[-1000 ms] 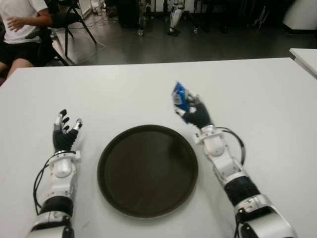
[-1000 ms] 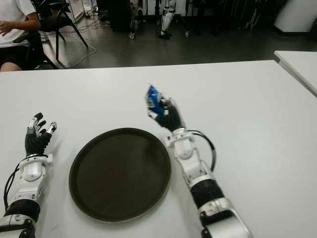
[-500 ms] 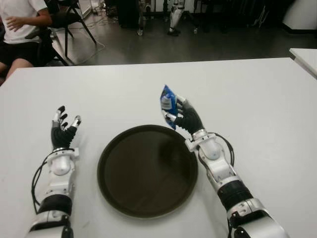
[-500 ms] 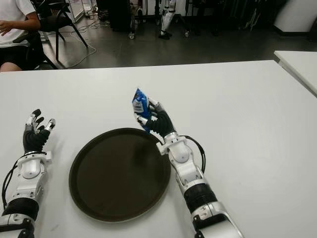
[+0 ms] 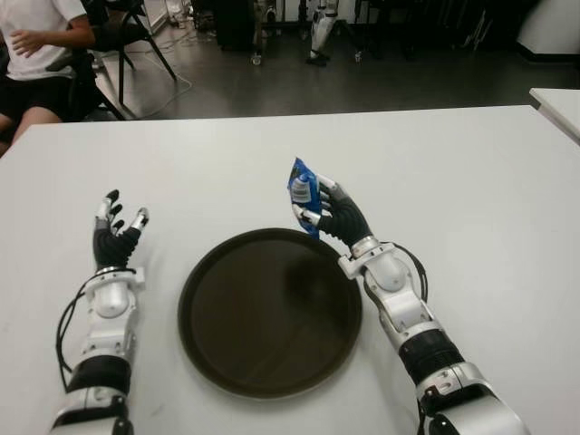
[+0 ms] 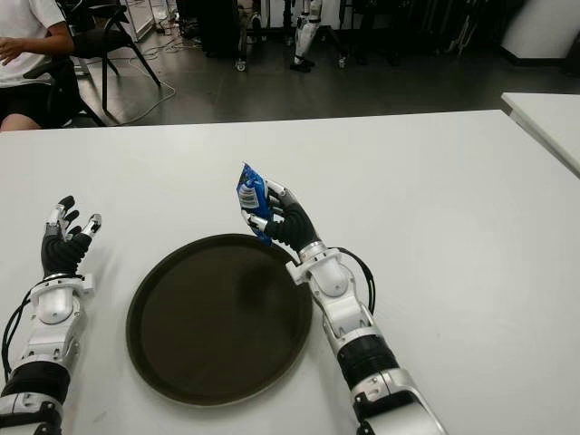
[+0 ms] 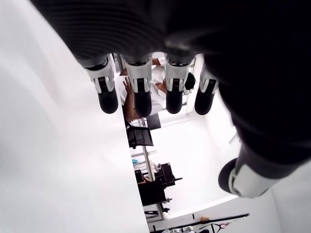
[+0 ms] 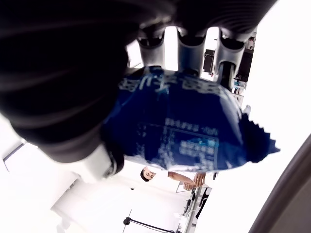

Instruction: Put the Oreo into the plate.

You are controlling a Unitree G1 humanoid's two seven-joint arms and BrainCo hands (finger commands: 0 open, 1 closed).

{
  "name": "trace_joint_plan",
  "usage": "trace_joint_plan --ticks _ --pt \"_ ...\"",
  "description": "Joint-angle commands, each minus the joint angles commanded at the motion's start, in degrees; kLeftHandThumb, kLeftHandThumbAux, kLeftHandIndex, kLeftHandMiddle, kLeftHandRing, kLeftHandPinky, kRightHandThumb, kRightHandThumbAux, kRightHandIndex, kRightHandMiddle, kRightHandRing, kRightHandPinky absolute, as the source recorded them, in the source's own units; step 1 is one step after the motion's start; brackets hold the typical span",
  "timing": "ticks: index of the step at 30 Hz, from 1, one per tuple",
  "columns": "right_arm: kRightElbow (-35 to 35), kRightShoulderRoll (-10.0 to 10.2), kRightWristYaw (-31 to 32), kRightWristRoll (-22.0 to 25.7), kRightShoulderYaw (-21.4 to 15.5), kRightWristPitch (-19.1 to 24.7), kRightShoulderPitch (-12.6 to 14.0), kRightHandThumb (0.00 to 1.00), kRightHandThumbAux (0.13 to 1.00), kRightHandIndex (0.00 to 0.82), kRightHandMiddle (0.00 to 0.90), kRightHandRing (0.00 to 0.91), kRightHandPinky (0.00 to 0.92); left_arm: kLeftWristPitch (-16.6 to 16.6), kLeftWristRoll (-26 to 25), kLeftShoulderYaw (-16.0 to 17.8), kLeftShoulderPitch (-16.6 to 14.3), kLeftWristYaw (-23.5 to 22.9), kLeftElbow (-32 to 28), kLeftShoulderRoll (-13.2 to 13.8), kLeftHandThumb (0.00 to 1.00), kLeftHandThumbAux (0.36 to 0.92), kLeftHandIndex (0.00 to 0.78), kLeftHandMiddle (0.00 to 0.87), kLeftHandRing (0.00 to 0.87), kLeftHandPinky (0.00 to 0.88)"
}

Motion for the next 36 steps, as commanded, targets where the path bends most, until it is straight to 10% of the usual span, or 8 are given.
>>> trace_joint_plan --ticks 12,20,36 --pt "1.41 1.89 2.53 -0.07 0.82 -0.78 -0.37 0.711 0.711 0.442 0.839 0.846 0.854 0.67 -0.17 0.08 -0.47 -0.03 0.31 -0.03 0.274 0.656 0.059 0.098 0.075 0.043" --pt "-3.04 3.54 0.53 -8.18 8.88 0.85 4.49 0.713 0.711 0.442 0.844 0.851 0.854 1.07 -0.44 0.09 -0.66 -0.5 0.29 -0.06 0.273 0.665 0.056 0.106 0.08 0.037" --pt "-8.54 -0.13 6.14 -12.22 13.37 6.12 4.58 0.732 0.708 0.44 0.875 0.856 0.847 -0.14 -0.25 0.4 -3.13 0.11 5.99 0.77 0.293 0.653 0.062 0.11 0.083 0.038"
